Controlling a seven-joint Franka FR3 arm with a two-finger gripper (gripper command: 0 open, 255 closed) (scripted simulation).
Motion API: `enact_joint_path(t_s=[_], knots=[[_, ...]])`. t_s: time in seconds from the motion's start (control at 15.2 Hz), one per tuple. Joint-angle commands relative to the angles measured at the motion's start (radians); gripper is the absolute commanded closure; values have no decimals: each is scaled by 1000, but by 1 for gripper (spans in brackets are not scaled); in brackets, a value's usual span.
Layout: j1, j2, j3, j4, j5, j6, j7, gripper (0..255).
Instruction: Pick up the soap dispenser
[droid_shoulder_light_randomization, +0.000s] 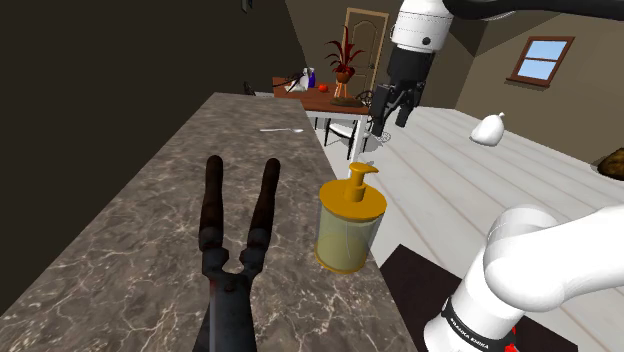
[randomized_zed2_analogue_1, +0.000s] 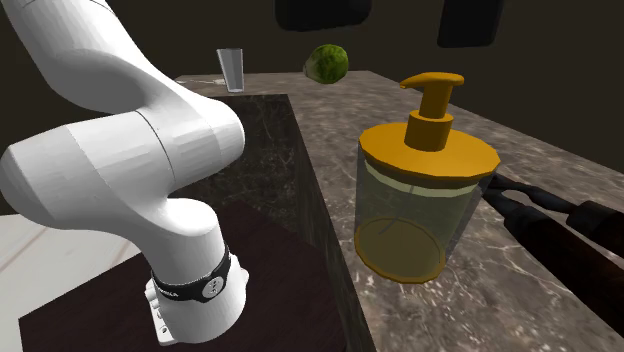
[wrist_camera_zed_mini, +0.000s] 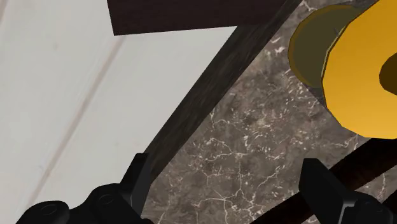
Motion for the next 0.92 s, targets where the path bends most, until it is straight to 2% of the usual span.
enact_joint_path(t_s=[0.0, 0.73, 0.86], knots=[[0, 0, 0, 0, 0, 0, 0, 0], [63, 50, 214, 55, 217, -81, 278, 0], [66, 50, 224, 43, 227, -71, 288, 0]])
